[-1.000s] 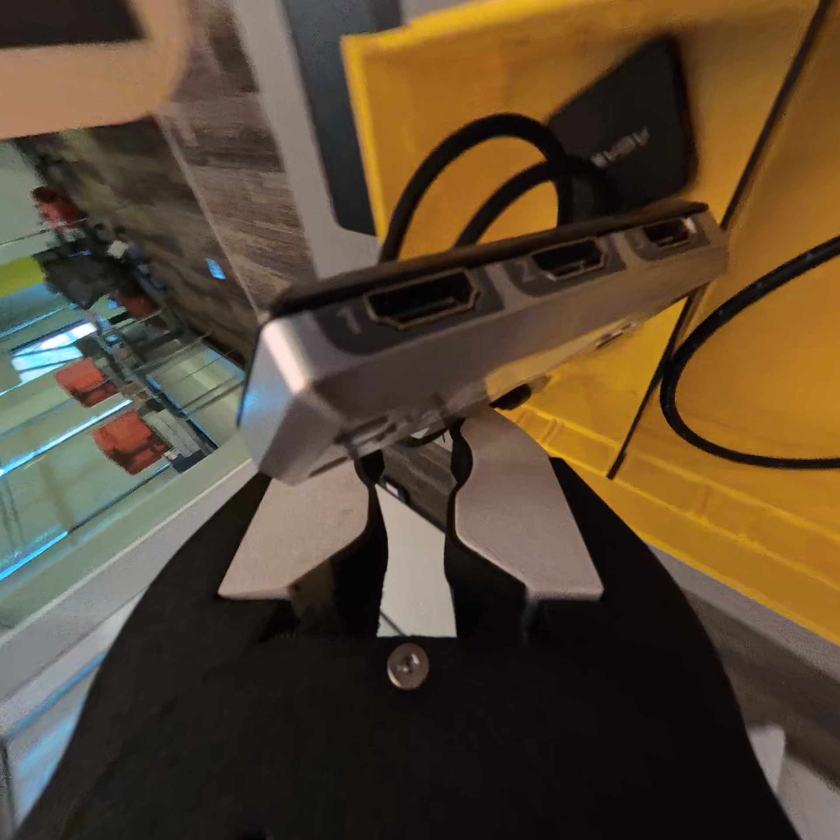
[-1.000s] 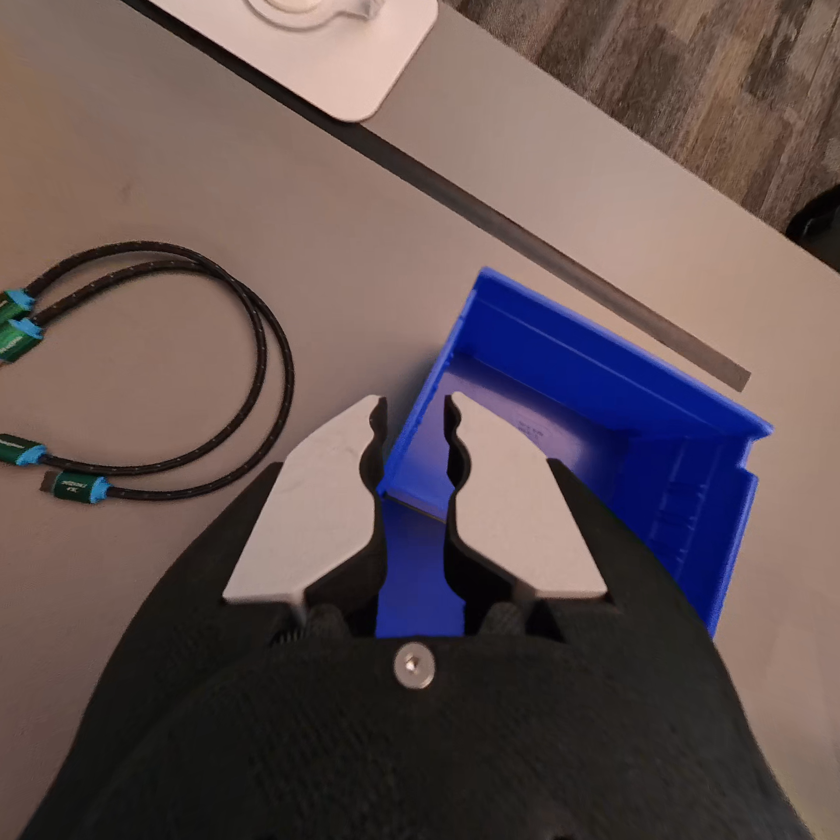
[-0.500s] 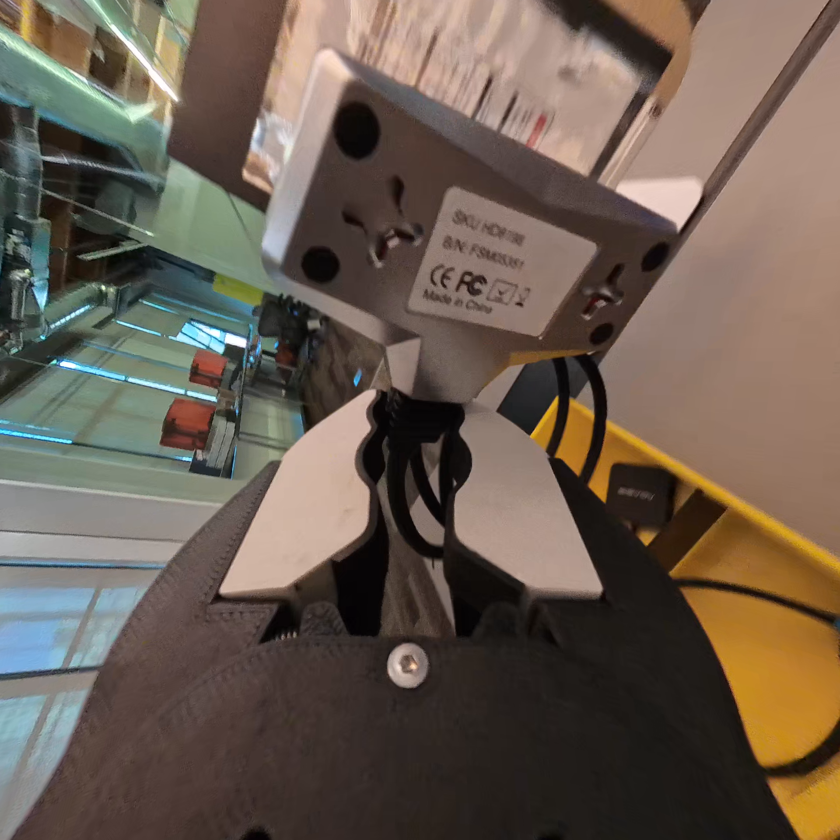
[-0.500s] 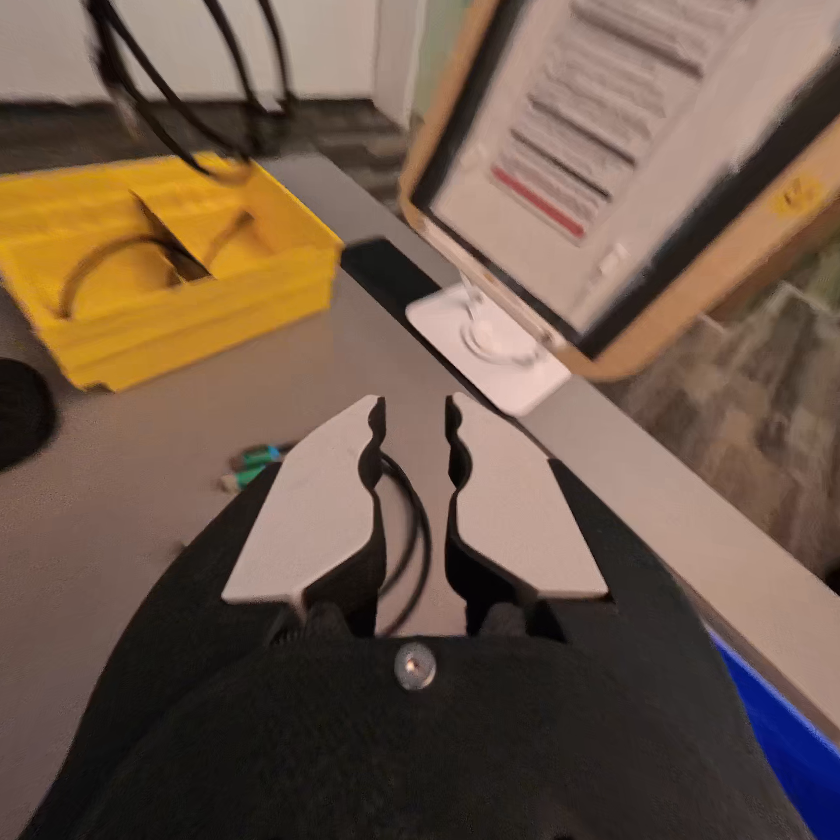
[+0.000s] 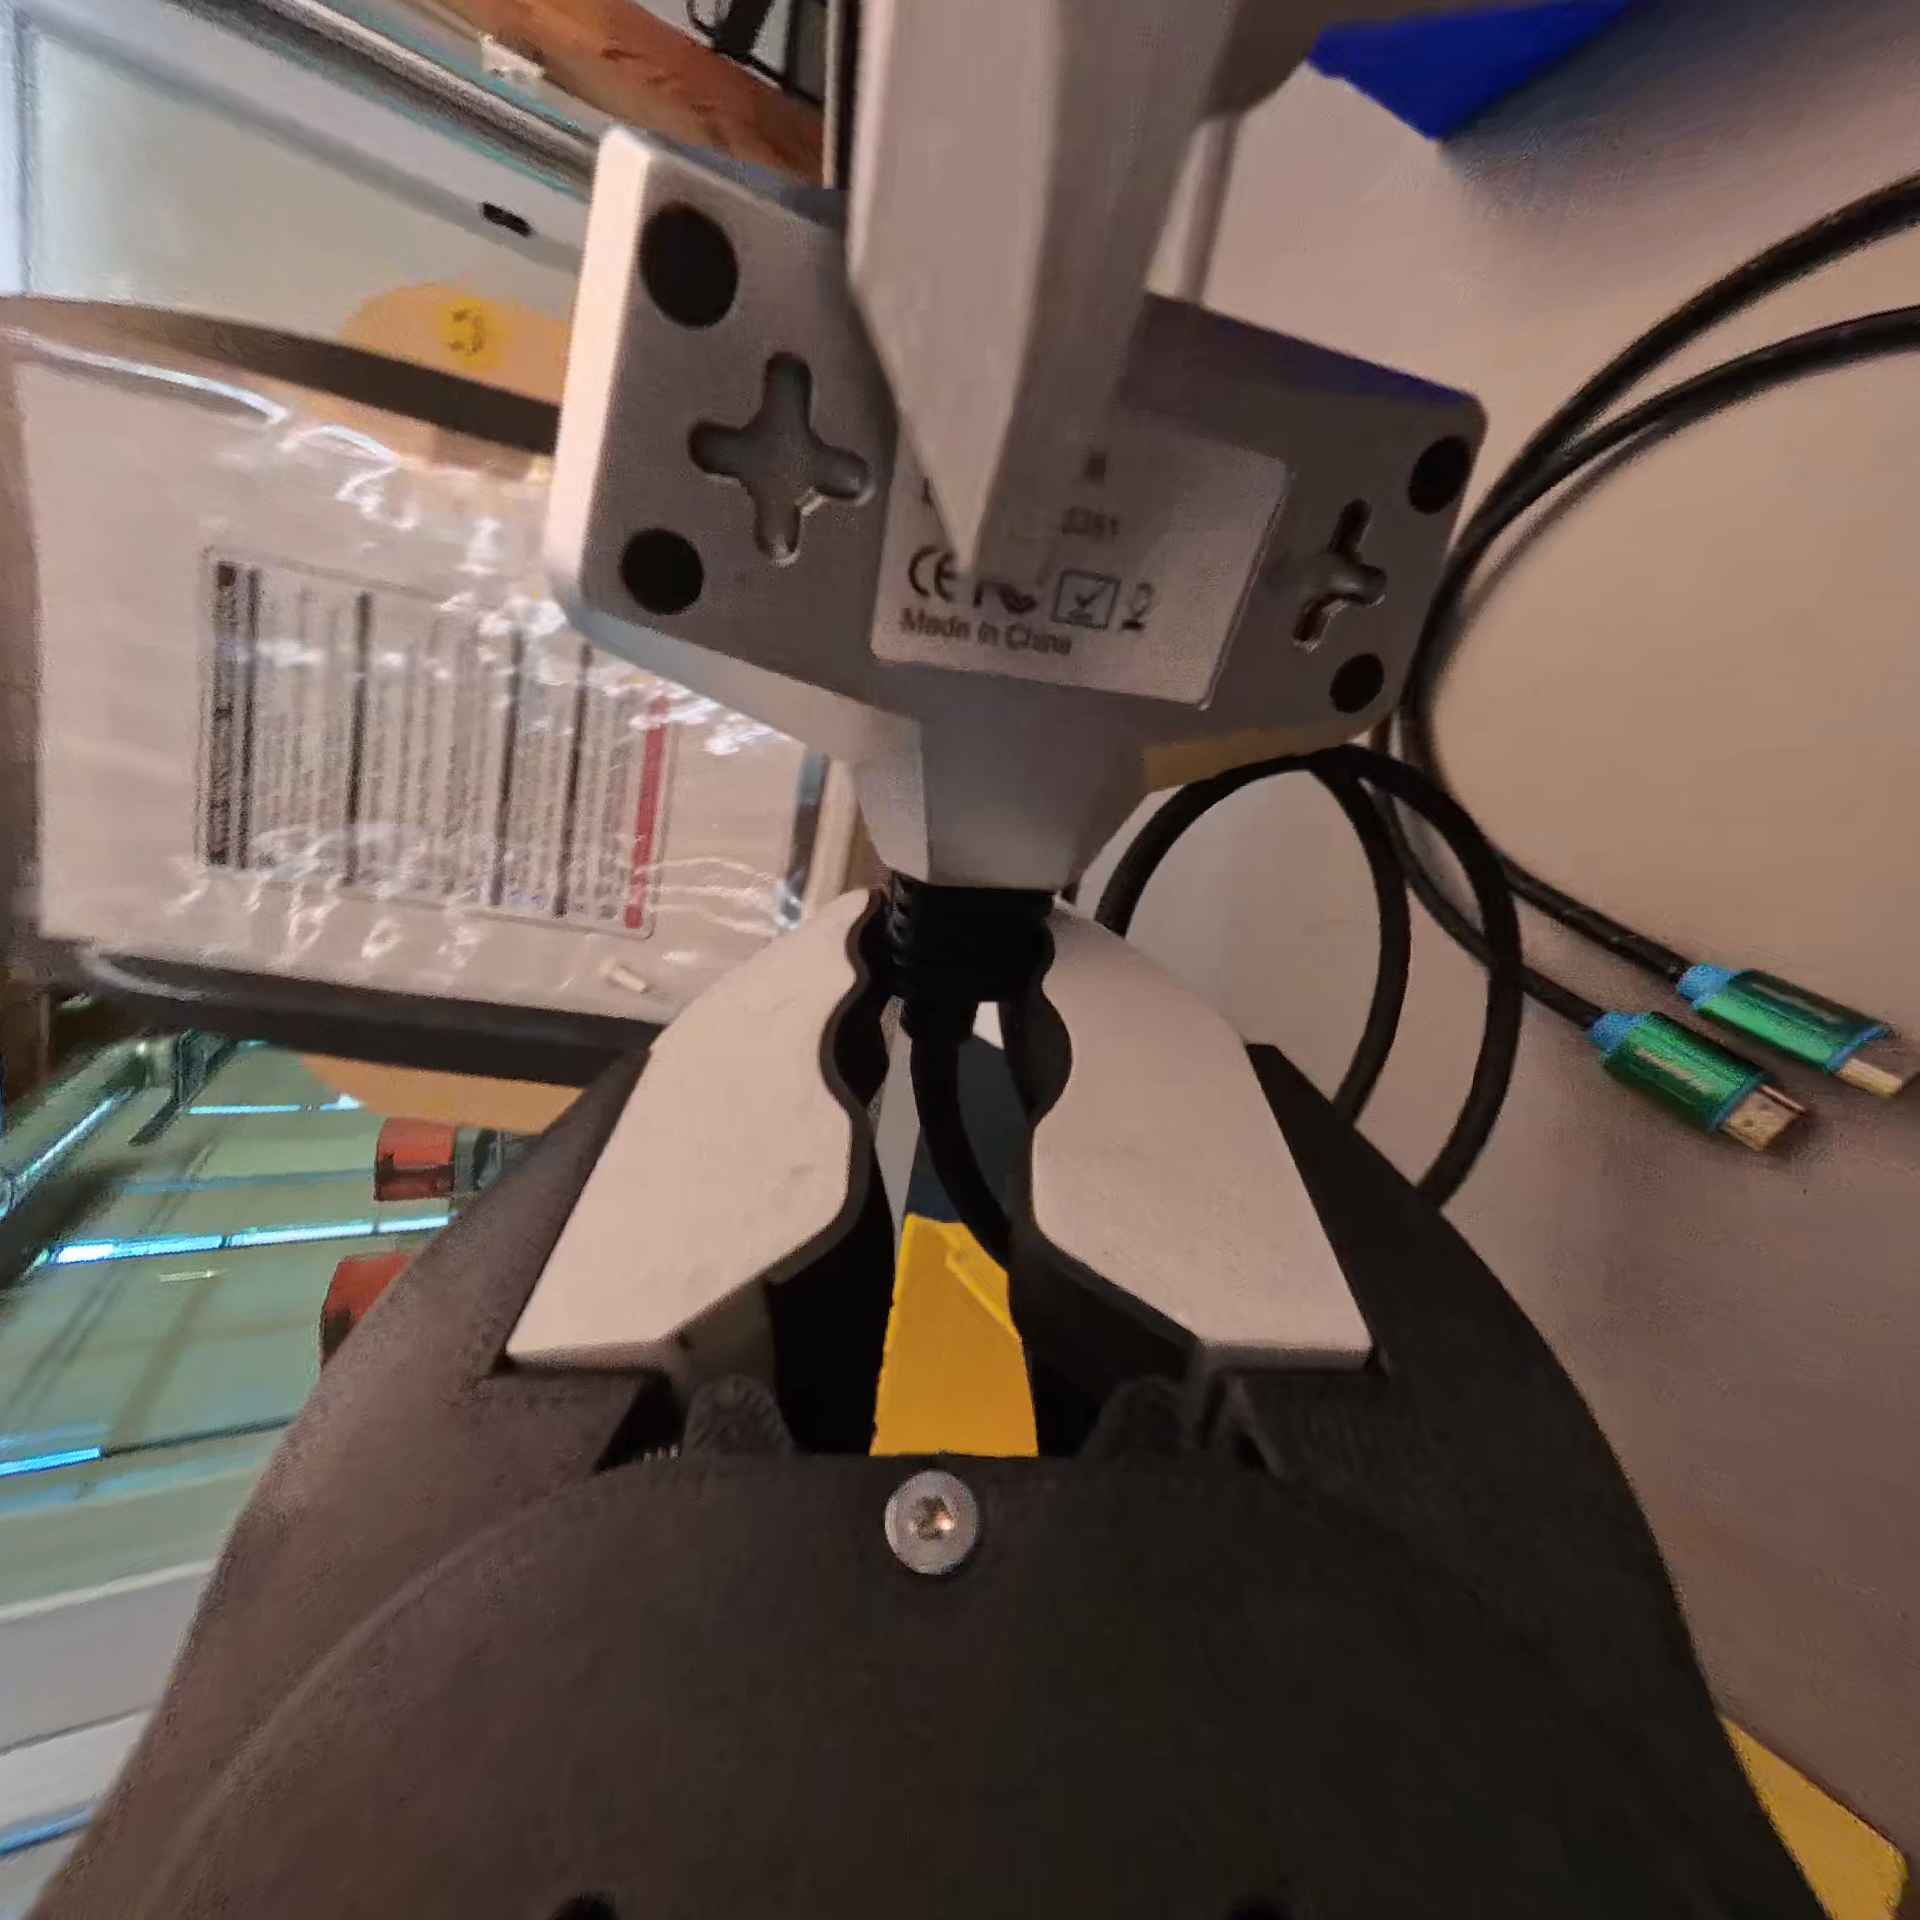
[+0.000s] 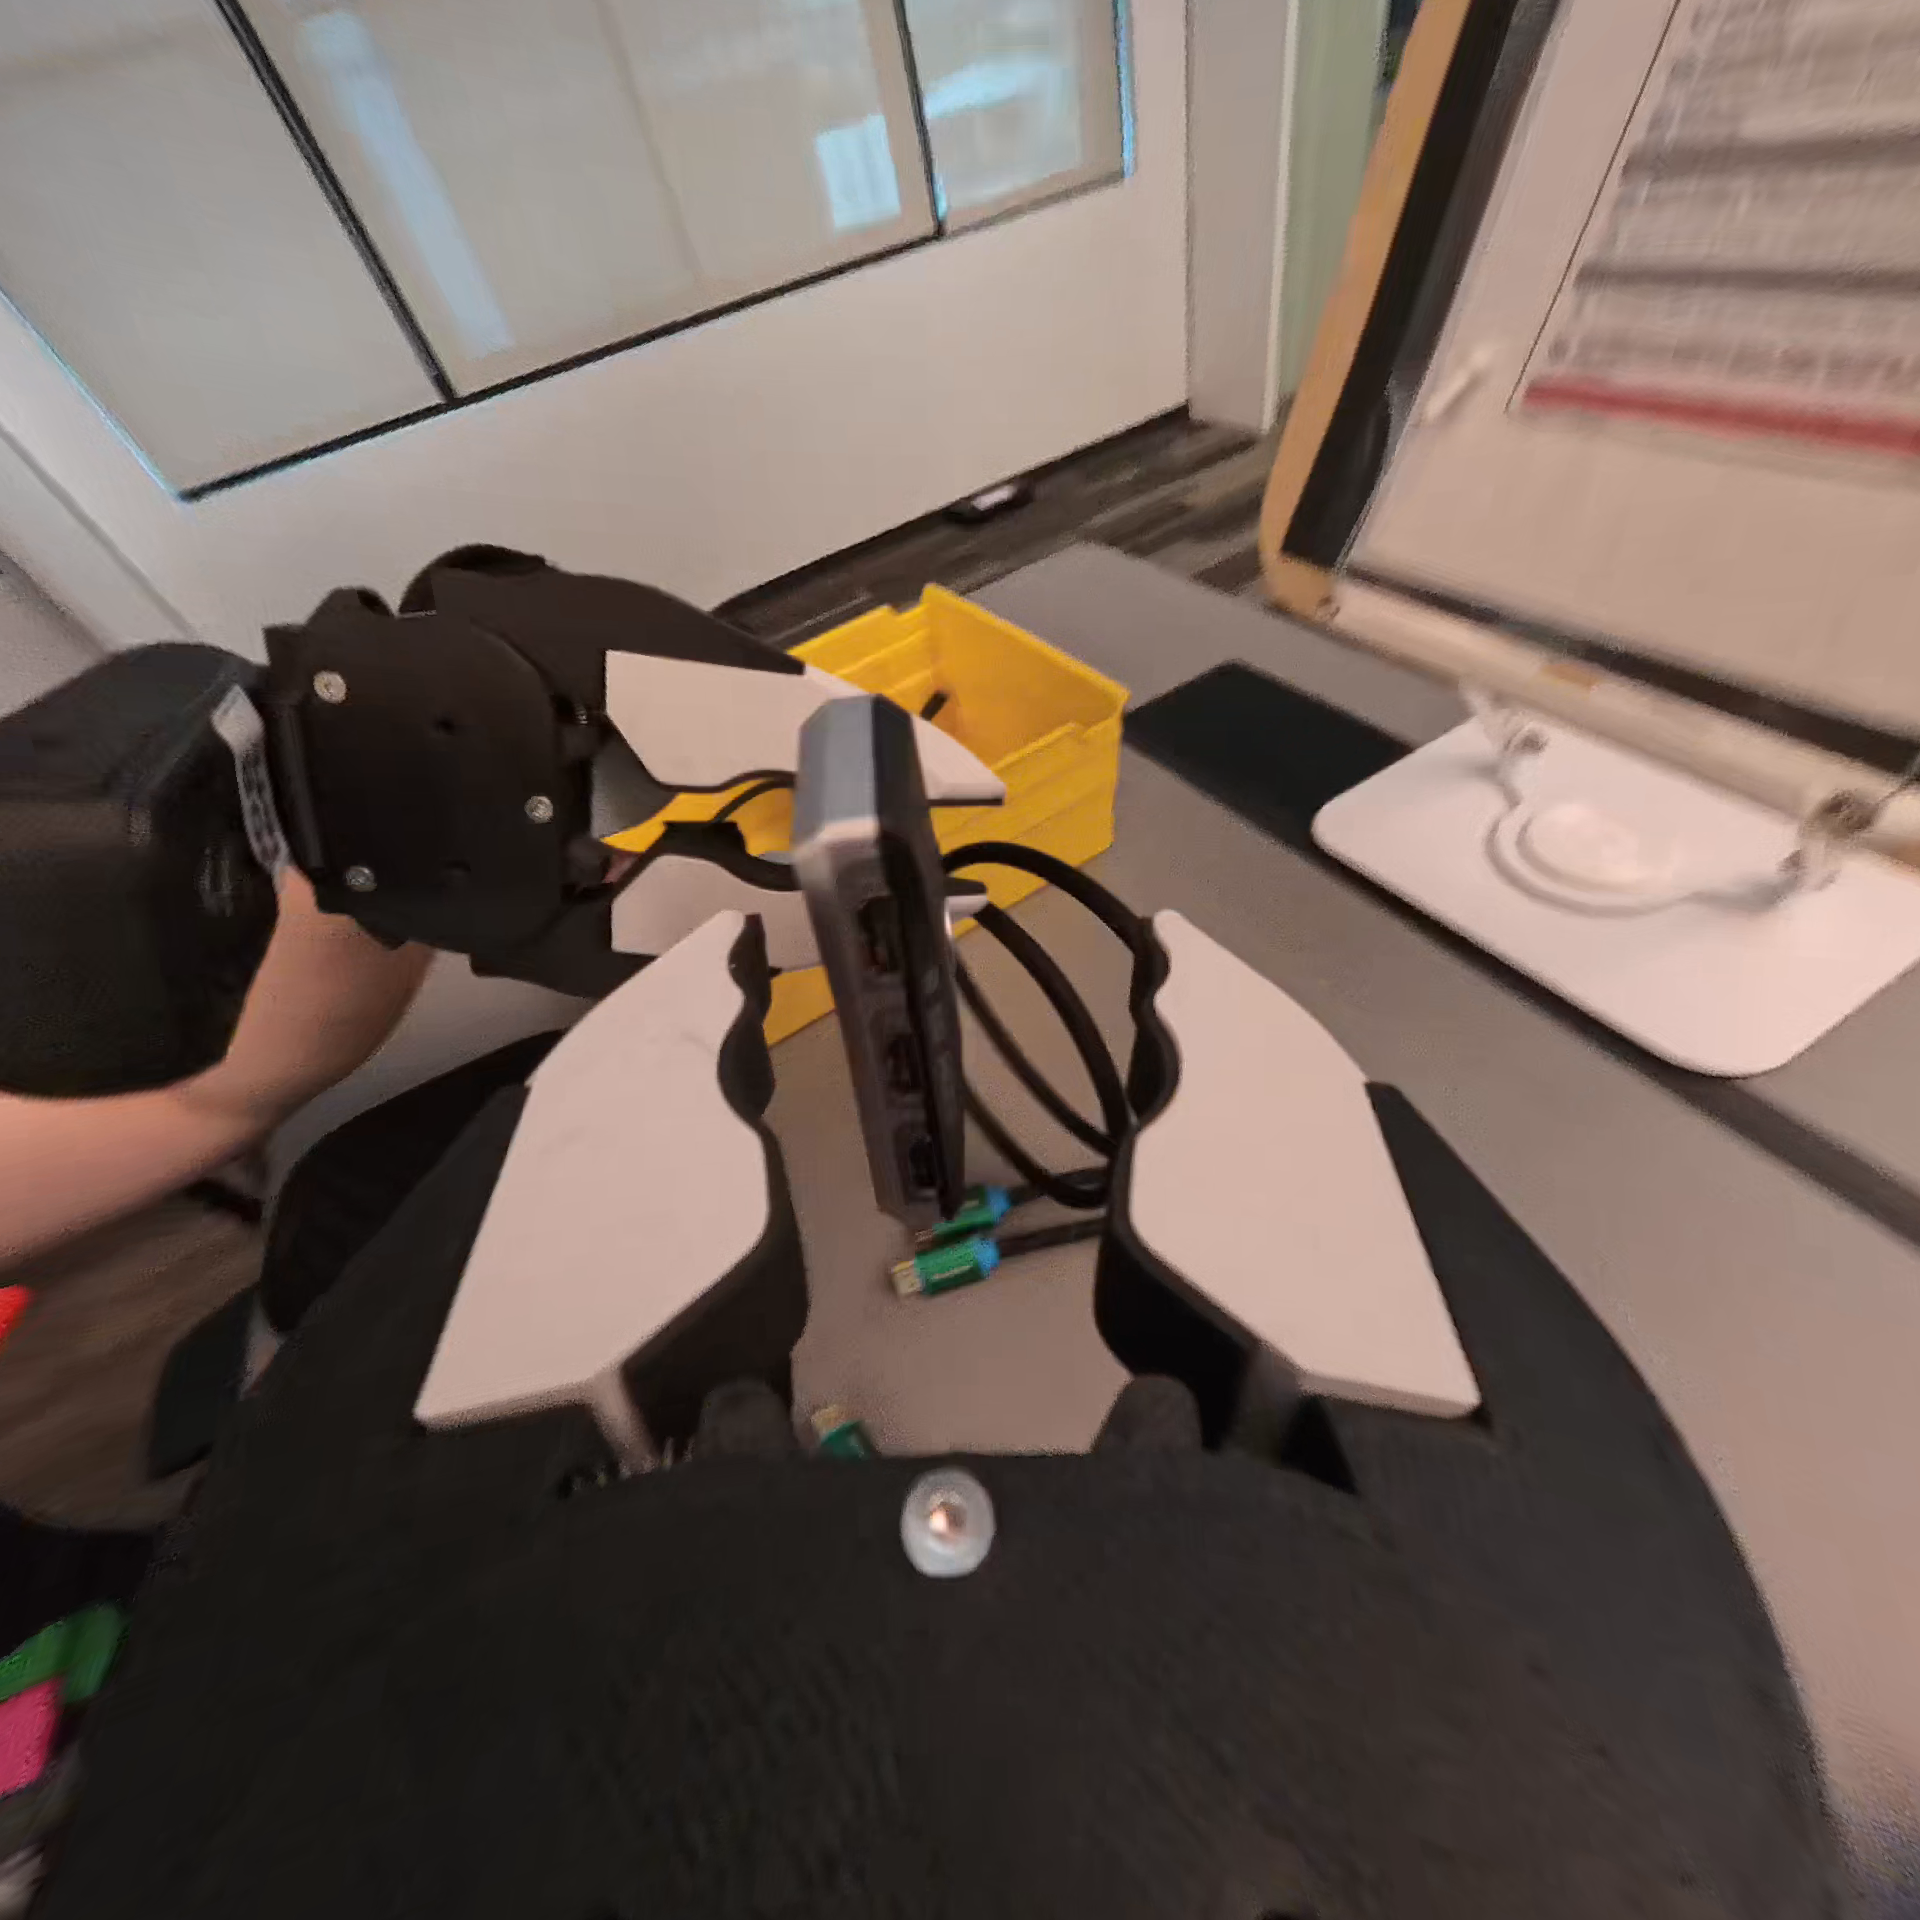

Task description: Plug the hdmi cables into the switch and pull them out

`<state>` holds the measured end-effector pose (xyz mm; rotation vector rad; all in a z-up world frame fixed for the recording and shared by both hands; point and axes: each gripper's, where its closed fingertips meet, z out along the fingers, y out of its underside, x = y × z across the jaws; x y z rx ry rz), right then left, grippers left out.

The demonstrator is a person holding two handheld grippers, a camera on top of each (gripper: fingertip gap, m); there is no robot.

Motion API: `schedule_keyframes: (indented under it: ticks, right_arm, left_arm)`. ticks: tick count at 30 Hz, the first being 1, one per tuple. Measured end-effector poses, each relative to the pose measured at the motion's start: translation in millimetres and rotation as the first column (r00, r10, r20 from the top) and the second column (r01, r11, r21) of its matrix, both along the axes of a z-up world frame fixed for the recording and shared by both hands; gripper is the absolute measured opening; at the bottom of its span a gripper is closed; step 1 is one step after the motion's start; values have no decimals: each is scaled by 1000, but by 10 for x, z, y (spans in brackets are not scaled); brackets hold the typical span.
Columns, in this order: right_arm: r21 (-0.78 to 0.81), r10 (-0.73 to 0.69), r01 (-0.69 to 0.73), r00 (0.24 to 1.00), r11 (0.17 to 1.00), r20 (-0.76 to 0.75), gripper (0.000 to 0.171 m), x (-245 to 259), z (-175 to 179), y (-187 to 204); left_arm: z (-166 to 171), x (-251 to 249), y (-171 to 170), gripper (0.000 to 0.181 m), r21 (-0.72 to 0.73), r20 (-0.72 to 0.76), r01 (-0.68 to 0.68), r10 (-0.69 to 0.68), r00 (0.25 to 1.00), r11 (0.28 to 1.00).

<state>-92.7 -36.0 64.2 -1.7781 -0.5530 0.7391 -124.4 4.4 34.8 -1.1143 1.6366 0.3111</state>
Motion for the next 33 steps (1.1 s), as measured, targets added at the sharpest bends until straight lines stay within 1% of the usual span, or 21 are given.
schedule_keyframes:
  ticks: [1,3,4,5,8,10,11,13,16,17,19,20,21,22,24,25,26,27,29,31,33]
  right_arm:
    - [-43,35,-36,999,998,-35,63,0,-56,5]
    - [-119,142,-159,981,980,-135,41,-63,-122,-49]
    - [-158,189,-218,965,963,-181,34,-98,-144,-80]
    - [-191,191,-228,962,955,-195,34,-91,-190,-67]
    - [-238,210,-240,967,941,-145,33,-87,-343,-72]
    - [-259,185,-210,976,943,-117,43,-101,-396,-32]
    - [-256,179,-203,977,945,-114,43,-119,-403,-24]
    - [-271,192,-213,976,939,-101,35,-143,-441,-40]
    - [-265,159,-164,986,950,-41,23,-64,-502,18]
    - [-282,156,-170,985,944,-71,23,-61,-505,23]
    - [-332,111,-183,969,926,-222,22,-36,-470,90]
    - [-349,91,-204,945,915,-315,22,-13,-456,130]
    - [-371,73,-235,912,898,-403,20,11,-463,167]
    - [-387,42,-259,872,885,-487,25,46,-482,216]
    - [-408,-18,-312,775,858,-632,18,103,-535,306]
    - [-414,-51,-340,718,844,-694,19,123,-563,348]
    - [-416,-82,-368,660,832,-747,21,131,-589,383]
    - [-419,-113,-388,609,821,-785,21,129,-619,417]
    - [-425,-163,-407,539,809,-826,22,100,-667,466]
    - [-426,-196,-416,491,803,-849,22,70,-674,485]
    - [-429,-215,-413,470,803,-856,22,38,-667,482]
  left_arm:
    - [-59,46,-6,21,-1,-15,8,-8,1000,1000]
    - [-157,104,-15,21,5,-61,27,-27,998,1000]
    - [-194,120,-14,21,5,-79,30,-30,996,1000]
    - [-229,122,-7,21,2,-99,29,-29,995,1000]
    - [-315,103,22,21,-7,-131,33,-34,991,999]
    - [-343,93,26,21,-2,-150,31,-31,988,1000]
    - [-344,88,32,21,6,-159,25,-24,987,1000]
    - [-355,70,57,21,10,-175,14,-12,984,1000]
    - [-410,63,42,21,-36,-182,18,-24,983,999]
    - [-417,67,38,21,-49,-177,19,-27,984,999]
    - [-373,78,73,23,-29,-143,14,-18,990,999]
    - [-326,87,105,24,-1,-110,10,-10,994,1000]
    - [-269,91,137,32,31,-68,1,1,998,1000]
    - [-221,85,157,42,55,-34,-10,12,999,998]
    - [-193,58,129,61,56,1,-29,29,1000,998]
    - [-214,56,78,68,42,9,-25,24,1000,999]
    - [-245,64,20,70,39,15,-15,14,1000,999]
    - [-287,78,-38,71,51,12,-2,1,1000,999]
    - [-373,116,-117,73,123,-20,2,0,1000,992]
    - [-462,176,-157,76,223,-73,-4,21,997,975]
    - [-518,267,-173,74,326,-96,-13,47,994,945]
